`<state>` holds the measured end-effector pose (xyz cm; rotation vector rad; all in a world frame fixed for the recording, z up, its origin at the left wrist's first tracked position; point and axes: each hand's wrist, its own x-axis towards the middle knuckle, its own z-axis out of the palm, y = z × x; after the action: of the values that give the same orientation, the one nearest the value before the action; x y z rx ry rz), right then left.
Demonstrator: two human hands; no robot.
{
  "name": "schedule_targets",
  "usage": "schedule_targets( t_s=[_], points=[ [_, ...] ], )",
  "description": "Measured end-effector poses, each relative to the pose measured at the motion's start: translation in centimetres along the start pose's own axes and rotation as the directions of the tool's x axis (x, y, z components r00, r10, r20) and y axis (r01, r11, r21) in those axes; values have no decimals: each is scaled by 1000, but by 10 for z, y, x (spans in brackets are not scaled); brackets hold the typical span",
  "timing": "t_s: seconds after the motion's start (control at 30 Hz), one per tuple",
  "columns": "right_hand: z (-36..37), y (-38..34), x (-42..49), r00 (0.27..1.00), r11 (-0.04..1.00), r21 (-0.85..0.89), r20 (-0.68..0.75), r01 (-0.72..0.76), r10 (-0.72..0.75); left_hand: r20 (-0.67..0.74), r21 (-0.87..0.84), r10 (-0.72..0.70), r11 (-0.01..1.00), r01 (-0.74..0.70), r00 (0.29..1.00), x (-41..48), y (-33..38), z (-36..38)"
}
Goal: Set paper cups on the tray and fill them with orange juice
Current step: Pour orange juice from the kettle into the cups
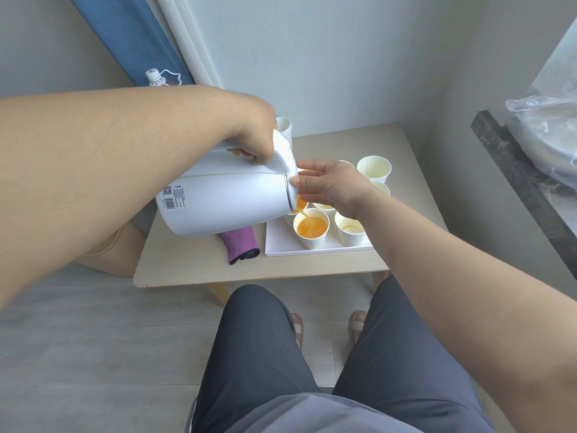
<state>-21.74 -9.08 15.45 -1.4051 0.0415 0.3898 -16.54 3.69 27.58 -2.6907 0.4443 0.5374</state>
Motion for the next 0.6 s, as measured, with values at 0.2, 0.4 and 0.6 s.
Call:
schedule_targets(
  t_s=[0.2,0.4,0.6],
  points=[
    [0,-1,0,1000,1000,-12,5,-2,2,-4,3,-3,1000,3,1000,-1,1,-2],
    [0,-1,0,1000,1000,-11,6,-4,4,-11,9,-10,1000,10,1000,-2,2,-2],
    [0,-2,0,1000,1000,2,3,-5,5,-12,11,-14,1000,14,1000,-3,2,-4]
  ],
)
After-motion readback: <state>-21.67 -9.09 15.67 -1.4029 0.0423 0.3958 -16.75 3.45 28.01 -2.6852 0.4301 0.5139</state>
